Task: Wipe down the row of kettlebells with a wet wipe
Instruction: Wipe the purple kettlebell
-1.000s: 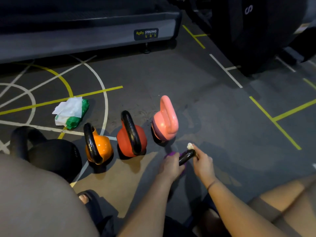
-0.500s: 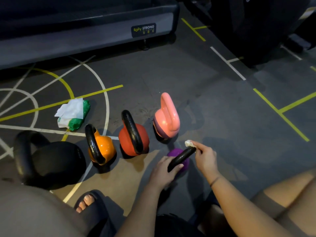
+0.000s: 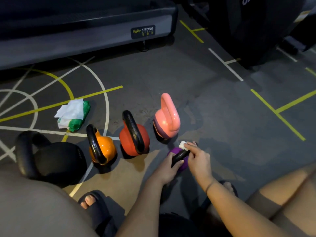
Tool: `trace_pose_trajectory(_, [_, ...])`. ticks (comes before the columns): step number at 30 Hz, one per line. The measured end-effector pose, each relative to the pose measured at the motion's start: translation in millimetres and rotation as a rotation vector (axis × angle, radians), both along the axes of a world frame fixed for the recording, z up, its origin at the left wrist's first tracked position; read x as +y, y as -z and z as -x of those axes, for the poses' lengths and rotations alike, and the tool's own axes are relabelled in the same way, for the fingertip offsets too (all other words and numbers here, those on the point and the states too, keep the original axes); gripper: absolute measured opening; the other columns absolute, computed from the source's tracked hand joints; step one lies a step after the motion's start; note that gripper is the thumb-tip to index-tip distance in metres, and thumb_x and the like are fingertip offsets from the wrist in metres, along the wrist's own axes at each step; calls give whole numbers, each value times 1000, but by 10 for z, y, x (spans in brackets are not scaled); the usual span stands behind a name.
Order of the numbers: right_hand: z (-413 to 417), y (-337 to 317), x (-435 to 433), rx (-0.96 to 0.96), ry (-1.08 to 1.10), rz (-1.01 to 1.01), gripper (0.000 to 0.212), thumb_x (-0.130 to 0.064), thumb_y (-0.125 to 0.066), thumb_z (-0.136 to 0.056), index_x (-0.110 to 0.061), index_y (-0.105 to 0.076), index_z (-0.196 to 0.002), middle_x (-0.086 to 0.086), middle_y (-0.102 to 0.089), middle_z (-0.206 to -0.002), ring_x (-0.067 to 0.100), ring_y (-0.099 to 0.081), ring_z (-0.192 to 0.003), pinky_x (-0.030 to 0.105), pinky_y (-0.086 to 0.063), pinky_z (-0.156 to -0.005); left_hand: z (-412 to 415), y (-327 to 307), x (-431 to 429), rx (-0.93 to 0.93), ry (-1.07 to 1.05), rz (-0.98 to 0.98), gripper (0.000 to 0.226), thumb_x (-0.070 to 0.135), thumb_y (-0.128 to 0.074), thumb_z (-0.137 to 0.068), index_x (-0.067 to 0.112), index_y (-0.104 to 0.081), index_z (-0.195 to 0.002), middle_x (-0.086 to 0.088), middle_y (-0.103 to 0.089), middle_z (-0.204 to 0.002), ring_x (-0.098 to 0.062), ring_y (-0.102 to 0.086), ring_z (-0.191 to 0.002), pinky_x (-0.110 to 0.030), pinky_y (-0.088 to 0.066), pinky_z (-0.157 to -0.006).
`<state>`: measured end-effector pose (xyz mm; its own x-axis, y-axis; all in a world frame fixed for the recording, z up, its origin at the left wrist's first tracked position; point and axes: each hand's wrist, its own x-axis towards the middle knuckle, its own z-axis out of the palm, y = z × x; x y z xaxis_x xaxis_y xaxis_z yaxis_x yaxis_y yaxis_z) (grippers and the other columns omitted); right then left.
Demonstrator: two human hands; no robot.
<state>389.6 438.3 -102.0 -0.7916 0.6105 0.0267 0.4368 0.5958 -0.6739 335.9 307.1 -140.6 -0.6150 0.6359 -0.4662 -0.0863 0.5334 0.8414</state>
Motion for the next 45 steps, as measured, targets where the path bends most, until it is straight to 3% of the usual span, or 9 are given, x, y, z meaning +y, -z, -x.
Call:
trace_pose_trajectory(7, [46, 9, 306, -128, 10, 56, 50, 12, -44, -89, -14, -71, -123, 7, -62, -137, 21, -55, -130, 10, -26, -109, -60, 71, -39, 29, 21, 51, 39, 63, -51, -90, 35, -50, -116, -3, -60, -117, -22, -59, -110, -41, -47, -98])
trace_pose_trajectory(12, [-50, 5, 300, -165, -127, -97, 57, 14, -48, -82, -15, -67, -127, 3, -61, -138, 21, -59, -126, 14, -31, -110, -95, 85, -64, 36, 42, 55, 38, 64, -51, -90, 34, -51, -114, -3, -60, -113, -23, -59, -104, -42, -48, -96])
trace_pose_trajectory(18, [-242, 145, -62, -171, -318, -159, 69, 19, -50, -83, -8, -48, -146, 4, -36, -156, 22, -26, -148, 20, -17, -117, -76, 18, -66, 23, 43, 53, 51, 54, -52, -99, 31, -42, -143, -3, -54, -140, -24, -53, -127, -38, -42, -107])
trace_pose_trajectory(21, [-293, 176, -127, -131, -405, -265, 64, 14, -66, -77, -5, -58, -137, 7, -51, -147, 27, -44, -140, 32, -30, -114, -111, 13, -75, 19, 17, 72, 50, 44, -52, -101, 28, -39, -147, -7, -54, -144, -26, -53, -130, -38, -43, -105])
trace_pose_trajectory(26, [-205, 55, 47, 10, -203, -261, 29, -16, -75, -87, -15, -75, -116, 5, -66, -131, 15, -62, -122, 19, -40, -105, -165, 7, -127, 72, -10, 85, 47, 43, -54, -101, 23, -45, -143, -3, -54, -140, -24, -52, -130, -29, -40, -100])
trace_pose_trajectory(30, [-68, 25, 217, -1, 2, -134, 15, -20, -78, -86, -15, -81, -99, 6, -74, -110, 23, -71, -100, 22, -48, -94, -207, 55, -228, 150, -68, 30, 48, 39, -63, -96, 27, -52, -141, 2, -58, -138, -18, -53, -129, -27, -41, -104])
trace_pose_trajectory(35, [-58, 41, 70, 48, 128, -112, 8, -3, -81, -77, -11, -81, -80, 7, -64, -83, 28, -65, -77, 22, -44, -76, -162, 63, -322, 190, -178, 9, 43, 37, -72, -89, 33, -63, -131, 11, -64, -122, -8, -60, -111, -24, -48, -97])
trace_pose_trajectory(41, [-251, 63, -515, 14, -213, -106, 13, -4, -72, -80, -15, -73, -75, -8, -54, -83, 4, -53, -70, 3, -36, -72, -154, 77, -392, 114, -179, -44, 16, 40, -68, -80, 39, -71, -96, 8, -77, -90, -6, -72, -90, -35, -57, -80])
trace_pose_trajectory(45, [-151, -20, -414, 48, -63, -67, 15, -2, -70, -85, -12, -72, -75, -1, -56, -82, 10, -56, -69, 11, -40, -69, -124, 85, -363, 128, -154, -34, 31, 33, -75, -83, 38, -72, -113, 7, -77, -103, -9, -71, -98, -31, -55, -90])
